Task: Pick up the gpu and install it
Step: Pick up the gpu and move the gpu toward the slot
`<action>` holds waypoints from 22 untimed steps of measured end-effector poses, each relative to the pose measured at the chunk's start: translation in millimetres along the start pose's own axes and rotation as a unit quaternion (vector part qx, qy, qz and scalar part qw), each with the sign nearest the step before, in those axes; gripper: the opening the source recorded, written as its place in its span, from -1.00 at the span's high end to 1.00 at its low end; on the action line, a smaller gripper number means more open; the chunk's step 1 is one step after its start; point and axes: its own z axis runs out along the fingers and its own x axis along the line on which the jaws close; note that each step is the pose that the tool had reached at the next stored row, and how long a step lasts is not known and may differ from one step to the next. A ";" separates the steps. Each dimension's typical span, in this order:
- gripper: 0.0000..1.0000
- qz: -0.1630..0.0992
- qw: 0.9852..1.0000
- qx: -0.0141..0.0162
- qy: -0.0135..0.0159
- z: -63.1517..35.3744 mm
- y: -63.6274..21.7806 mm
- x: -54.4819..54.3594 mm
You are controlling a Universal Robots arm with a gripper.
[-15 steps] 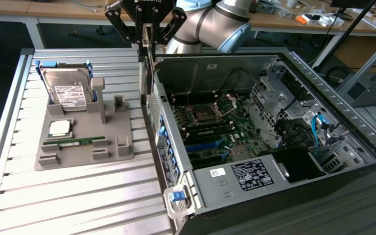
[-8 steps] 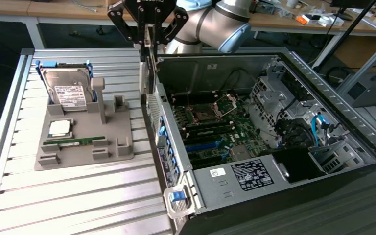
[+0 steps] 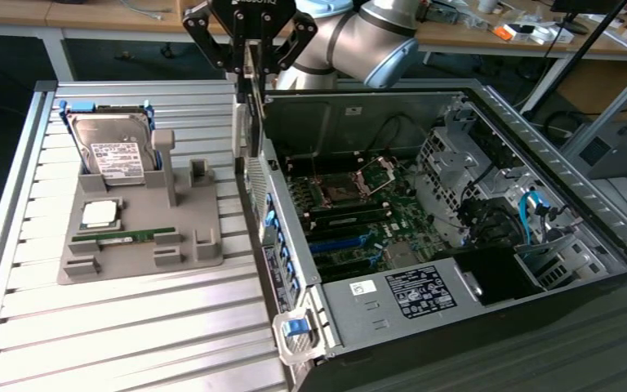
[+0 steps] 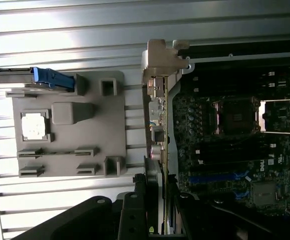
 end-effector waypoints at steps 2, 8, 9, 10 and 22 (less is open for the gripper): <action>0.47 0.000 1.000 0.000 0.000 0.0 0.1 -0.7; 0.47 0.000 1.000 0.000 0.000 0.1 0.2 -3.1; 0.47 0.000 1.000 0.000 0.000 0.1 0.3 -3.4; 0.47 0.000 1.000 0.000 0.000 0.1 0.3 -3.8; 0.47 0.000 1.000 0.000 0.000 0.2 0.7 -8.8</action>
